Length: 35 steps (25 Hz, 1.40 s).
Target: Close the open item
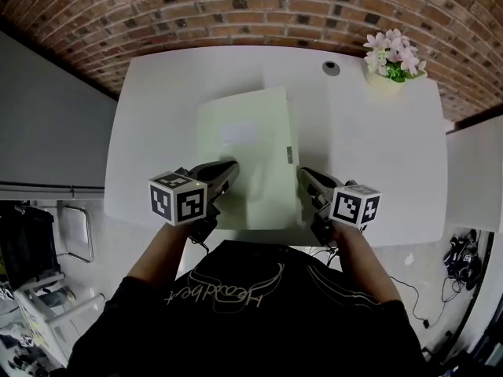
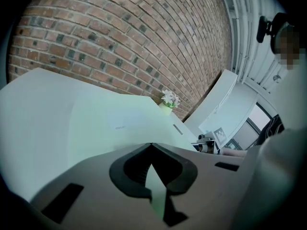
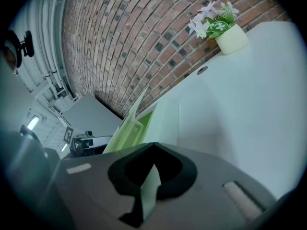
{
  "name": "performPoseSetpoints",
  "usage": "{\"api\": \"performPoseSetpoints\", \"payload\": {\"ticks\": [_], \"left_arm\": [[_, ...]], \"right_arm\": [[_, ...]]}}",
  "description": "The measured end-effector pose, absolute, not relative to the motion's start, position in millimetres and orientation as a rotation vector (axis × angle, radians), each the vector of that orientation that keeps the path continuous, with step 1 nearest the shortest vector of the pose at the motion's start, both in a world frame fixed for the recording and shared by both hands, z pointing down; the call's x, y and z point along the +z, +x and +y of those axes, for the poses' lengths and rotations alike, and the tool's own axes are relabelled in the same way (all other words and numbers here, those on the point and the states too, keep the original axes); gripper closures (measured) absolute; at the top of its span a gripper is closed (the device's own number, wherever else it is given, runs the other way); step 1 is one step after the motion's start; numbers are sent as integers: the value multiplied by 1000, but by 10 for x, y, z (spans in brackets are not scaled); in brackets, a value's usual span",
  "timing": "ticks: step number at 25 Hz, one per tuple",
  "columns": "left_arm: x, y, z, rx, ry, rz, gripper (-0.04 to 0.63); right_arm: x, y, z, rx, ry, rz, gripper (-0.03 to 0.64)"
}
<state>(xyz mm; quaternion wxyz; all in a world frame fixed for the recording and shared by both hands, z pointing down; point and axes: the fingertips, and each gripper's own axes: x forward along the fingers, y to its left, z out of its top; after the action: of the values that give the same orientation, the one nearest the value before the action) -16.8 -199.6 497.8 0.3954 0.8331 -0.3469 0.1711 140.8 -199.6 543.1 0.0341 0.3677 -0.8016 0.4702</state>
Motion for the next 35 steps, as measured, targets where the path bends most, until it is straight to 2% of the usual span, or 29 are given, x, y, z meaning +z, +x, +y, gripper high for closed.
{"api": "performPoseSetpoints", "payload": {"ticks": [19,27,35], "left_arm": [[5147,-10,-2042,506,2095,-854,594],[5255,81,-1985,664,2137,-855,594],[5396,206,-1872,966,2208,-872,594]], "right_arm": [[5401,1378,-2014,1495,1099,-2481,614],[5428,1393,-2013,1489,1097,-2480,614],[5430,1401,-2017,1480,1099,-2485,614]]}}
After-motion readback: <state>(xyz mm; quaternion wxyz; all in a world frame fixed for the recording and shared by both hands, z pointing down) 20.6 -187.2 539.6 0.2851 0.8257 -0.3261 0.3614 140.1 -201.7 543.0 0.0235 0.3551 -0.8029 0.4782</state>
